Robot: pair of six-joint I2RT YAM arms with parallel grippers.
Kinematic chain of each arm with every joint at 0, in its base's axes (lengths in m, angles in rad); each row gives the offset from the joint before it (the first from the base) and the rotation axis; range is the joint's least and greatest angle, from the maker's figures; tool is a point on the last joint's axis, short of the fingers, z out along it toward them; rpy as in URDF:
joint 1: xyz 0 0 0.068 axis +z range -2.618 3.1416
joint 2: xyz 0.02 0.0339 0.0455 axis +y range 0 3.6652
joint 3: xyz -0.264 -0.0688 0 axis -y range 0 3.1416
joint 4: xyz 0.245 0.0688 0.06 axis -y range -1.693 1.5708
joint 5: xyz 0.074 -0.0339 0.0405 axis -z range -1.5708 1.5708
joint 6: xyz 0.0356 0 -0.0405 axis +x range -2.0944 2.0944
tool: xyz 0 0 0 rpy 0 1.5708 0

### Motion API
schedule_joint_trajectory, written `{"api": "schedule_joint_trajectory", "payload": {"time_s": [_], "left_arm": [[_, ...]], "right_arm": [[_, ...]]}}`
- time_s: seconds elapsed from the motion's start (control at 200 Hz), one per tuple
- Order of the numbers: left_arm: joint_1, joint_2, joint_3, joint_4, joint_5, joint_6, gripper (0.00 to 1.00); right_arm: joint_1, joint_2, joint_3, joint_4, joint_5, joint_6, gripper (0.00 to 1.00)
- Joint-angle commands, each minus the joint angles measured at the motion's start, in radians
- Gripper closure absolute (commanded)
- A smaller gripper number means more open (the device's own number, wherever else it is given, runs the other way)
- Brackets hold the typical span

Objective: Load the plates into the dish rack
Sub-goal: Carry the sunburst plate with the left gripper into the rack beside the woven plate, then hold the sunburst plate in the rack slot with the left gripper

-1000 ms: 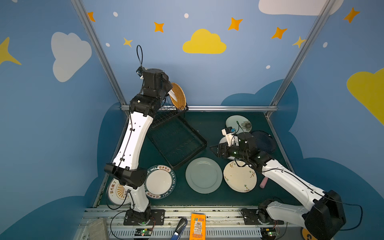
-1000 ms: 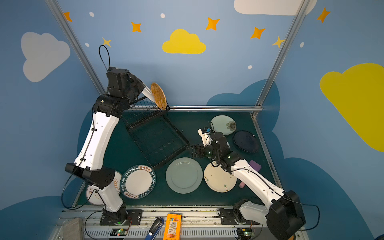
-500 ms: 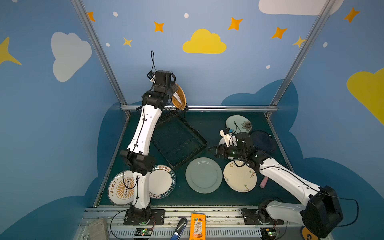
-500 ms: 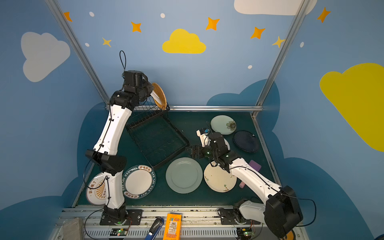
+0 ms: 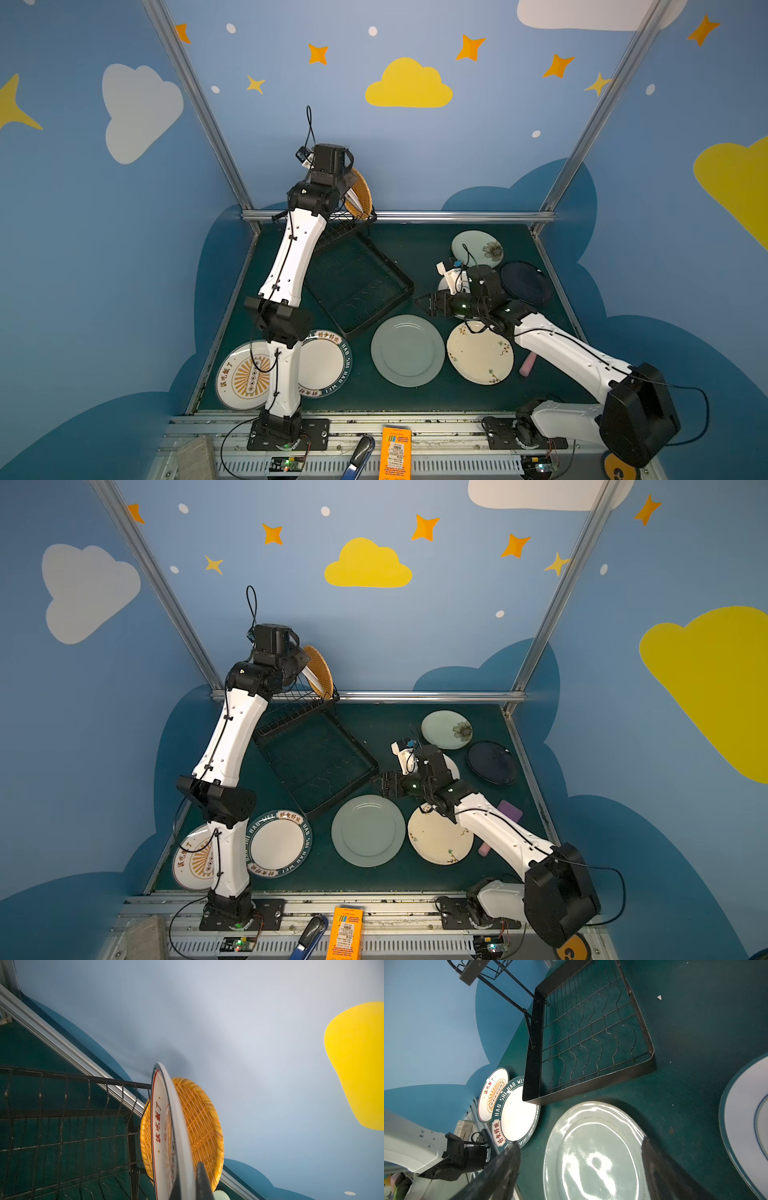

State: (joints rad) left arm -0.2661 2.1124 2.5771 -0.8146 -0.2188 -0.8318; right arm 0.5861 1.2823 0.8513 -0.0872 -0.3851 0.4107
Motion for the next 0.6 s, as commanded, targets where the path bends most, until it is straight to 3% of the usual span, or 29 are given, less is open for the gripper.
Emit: {"api": "schedule_joint_trajectory", "payload": {"time_s": [0.0, 0.596], "left_arm": [[0.005, 0.021, 0.033, 0.012, -0.019, -0.01, 0.96], [0.003, 0.05, 0.034, 0.025, -0.014, 0.02, 0.96]], "right_arm": [[-0.003, 0.014, 0.021, -0.031, -0.012, 0.009, 0.11], [-0.015, 0.051, 0.052, -0.081, -0.024, 0.03, 0.11]]}}
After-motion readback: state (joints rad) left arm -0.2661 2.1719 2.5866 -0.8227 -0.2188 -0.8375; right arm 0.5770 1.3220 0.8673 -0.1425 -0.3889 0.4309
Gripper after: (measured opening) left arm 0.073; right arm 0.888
